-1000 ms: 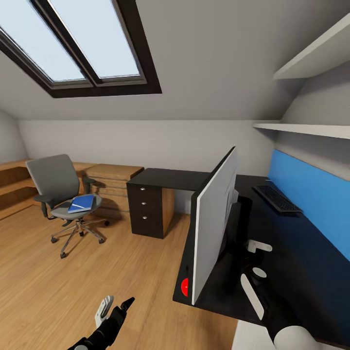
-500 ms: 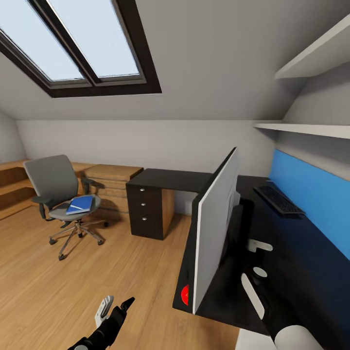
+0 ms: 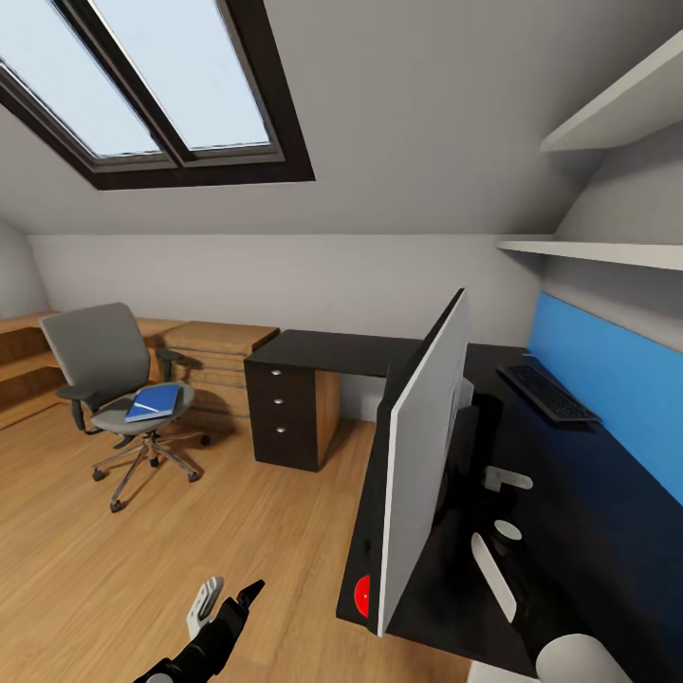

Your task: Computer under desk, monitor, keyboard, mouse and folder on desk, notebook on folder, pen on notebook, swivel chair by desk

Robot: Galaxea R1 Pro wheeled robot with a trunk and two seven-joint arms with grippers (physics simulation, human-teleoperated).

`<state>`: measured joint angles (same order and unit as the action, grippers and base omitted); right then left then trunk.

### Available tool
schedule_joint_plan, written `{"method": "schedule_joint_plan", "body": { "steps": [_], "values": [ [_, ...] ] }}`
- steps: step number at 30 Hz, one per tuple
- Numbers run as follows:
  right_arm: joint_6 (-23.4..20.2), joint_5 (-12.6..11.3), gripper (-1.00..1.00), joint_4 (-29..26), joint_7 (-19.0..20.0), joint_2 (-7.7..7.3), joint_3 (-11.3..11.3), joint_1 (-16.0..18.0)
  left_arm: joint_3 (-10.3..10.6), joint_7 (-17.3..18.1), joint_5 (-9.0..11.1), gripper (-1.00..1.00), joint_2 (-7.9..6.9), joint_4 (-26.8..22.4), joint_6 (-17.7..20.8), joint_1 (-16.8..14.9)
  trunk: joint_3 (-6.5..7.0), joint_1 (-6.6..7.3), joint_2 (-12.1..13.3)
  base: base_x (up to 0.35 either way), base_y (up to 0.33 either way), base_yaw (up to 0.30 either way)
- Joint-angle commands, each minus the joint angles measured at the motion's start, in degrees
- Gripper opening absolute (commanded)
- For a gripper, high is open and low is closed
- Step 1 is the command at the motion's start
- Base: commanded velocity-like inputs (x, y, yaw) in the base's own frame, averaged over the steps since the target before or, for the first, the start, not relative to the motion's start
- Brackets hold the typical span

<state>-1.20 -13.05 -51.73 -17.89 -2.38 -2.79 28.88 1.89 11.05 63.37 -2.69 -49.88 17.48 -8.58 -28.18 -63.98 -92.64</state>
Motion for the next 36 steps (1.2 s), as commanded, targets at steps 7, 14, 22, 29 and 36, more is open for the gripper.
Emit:
{"method": "schedule_joint_plan", "body": {
  "steps": [7, 14, 22, 29, 36],
  "values": [
    [-0.29, -0.4, 1.0, -0.12, -0.47, -0.14, -0.29, 0.05, 0.13, 0.09, 0.52, 1.0, -0.04, 0.01, 0.18, -0.03, -0.06, 0.0, -0.03, 0.008, 0.0, 0.0],
    [-0.37, -0.4, 1.0, -0.12, -0.53, -0.53, -0.29, 0.21, 0.13, 0.06, 0.51, 1.0, -0.04, 0.02, 0.18, -0.03, -0.06, 0.0, -0.03, 0.043, -0.007, 0.0],
    [-0.38, -0.4, 1.0, -0.13, -0.83, -0.77, -0.29, 0.28, 0.14, 0.07, 0.52, 1.0, -0.04, 0.01, 0.18, -0.03, -0.06, 0.0, -0.03, 0.06, -0.016, 0.0],
    [-0.25, -0.47, -1.0, -0.14, -0.9, -0.85, -0.21, 0.33, 0.14, 0.02, 0.46, 1.0, -0.04, 0.02, 0.18, -0.03, -0.06, 0.0, -0.03, 0.014, -0.004, 0.0],
    [-0.13, -0.49, -1.0, -0.43, -0.91, -0.87, 0.37, 0.38, 0.14, 0.02, 0.51, 1.0, -0.04, 0.03, 0.18, -0.03, -0.06, 0.0, -0.03, 0.002, -0.001, 0.0]
  ]
}}
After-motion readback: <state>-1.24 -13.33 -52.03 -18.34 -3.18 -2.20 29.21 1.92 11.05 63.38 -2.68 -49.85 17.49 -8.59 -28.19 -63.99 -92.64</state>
